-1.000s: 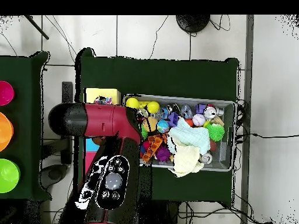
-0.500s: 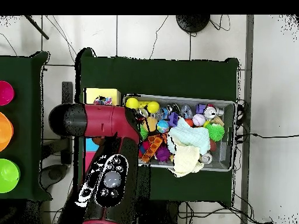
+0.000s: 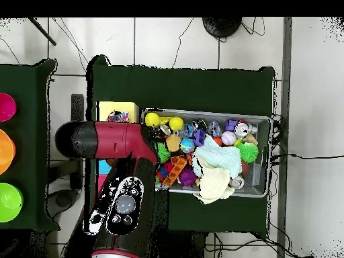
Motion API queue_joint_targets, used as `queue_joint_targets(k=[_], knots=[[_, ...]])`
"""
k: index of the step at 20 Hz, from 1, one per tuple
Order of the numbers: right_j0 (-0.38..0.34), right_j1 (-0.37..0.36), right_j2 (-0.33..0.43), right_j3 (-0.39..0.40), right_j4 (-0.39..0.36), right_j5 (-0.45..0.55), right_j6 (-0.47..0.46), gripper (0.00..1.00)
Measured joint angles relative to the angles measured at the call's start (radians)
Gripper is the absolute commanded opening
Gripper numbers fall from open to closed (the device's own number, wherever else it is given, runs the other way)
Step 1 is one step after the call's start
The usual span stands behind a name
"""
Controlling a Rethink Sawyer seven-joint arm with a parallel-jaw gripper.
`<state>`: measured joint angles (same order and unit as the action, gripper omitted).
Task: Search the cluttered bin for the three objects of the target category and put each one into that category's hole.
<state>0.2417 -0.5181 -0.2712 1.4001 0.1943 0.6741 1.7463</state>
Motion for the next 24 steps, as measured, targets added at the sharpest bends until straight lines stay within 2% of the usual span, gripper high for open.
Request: queue_joint_targets(k=[24], knots=[[0.037, 0.037, 0.0, -0.011, 0.0, -0.028, 0.0, 0.0]])
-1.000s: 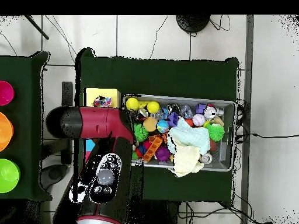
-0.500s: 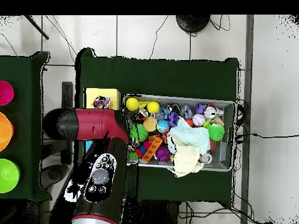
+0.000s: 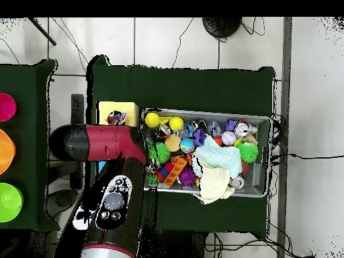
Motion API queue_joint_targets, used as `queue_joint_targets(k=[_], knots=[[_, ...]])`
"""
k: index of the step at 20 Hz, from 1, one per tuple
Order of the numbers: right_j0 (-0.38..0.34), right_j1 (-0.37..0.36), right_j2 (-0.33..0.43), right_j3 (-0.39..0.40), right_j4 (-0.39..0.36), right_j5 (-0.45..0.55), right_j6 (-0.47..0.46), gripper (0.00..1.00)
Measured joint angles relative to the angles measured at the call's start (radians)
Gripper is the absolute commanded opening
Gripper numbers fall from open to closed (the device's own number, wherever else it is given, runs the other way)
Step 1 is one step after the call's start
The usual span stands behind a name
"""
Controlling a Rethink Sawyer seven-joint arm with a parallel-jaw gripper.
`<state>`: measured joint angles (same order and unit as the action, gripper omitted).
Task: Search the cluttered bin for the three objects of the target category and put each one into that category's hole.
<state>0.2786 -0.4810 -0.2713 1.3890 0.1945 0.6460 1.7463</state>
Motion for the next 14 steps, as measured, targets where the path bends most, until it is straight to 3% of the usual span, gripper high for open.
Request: queue_joint_targets(k=[14], knots=[[0.011, 0.053, -0.001, -0.108, 0.0, 0.0, 0.0, 0.0]])
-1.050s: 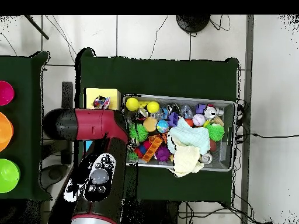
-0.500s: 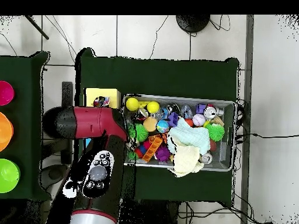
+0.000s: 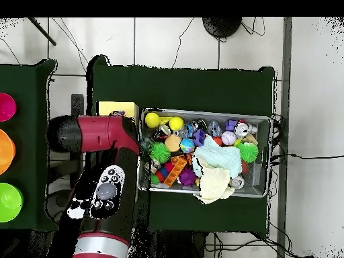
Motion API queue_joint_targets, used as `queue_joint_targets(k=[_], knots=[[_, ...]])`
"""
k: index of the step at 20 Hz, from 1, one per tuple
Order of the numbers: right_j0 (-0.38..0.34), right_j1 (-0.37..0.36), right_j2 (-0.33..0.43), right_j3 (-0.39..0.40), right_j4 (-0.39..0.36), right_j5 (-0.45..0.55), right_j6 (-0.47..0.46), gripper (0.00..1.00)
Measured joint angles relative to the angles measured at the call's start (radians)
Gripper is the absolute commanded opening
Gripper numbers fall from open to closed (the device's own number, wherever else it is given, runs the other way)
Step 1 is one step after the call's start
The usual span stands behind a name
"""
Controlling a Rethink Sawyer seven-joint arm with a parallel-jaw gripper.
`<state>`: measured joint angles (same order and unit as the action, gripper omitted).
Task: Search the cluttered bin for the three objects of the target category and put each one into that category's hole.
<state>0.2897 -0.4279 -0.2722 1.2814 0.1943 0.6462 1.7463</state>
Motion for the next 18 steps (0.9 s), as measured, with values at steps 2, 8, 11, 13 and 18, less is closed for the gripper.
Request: queue_joint_targets(k=[2, 8, 11, 13, 18], knots=[[0.0, 0.008, -0.001, -0.015, 0.0, 0.0, 0.0, 0.0], [0.001, 0.019, -0.008, -0.027, 0.0, -0.018, 0.0, 0.0], [0.004, 0.022, -0.014, -0.026, 0.0, -0.041, 0.0, 0.0], [0.006, 0.026, -0.019, -0.019, 0.0, -0.07, 0.0, 0.0], [0.006, 0.039, -0.019, -0.003, 0.0, -0.123, 0.0, 0.0]])
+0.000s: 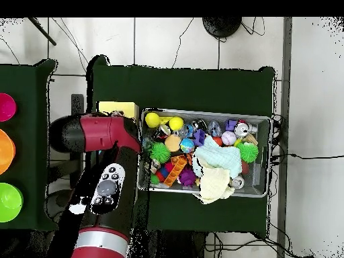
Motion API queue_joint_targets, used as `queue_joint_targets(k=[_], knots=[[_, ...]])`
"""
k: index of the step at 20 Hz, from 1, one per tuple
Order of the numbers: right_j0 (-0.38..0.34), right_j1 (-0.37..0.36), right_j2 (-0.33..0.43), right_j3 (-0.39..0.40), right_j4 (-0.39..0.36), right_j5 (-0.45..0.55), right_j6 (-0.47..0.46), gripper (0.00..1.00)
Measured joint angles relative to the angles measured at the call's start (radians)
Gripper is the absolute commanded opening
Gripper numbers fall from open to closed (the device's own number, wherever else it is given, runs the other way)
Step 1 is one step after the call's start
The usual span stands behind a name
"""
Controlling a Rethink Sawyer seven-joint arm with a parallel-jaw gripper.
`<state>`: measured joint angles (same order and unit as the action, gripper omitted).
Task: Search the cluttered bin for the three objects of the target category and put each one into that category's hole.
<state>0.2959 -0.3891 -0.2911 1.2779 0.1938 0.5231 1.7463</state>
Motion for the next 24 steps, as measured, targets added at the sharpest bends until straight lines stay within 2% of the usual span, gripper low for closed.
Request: queue_joint_targets(k=[11, 24], knots=[[0.004, 0.059, -0.001, 0.008, 0.0, -0.073, 0.0, 0.0], [0.006, 0.063, -0.003, 0.013, 0.0, -0.126, 0.0, 0.0]])
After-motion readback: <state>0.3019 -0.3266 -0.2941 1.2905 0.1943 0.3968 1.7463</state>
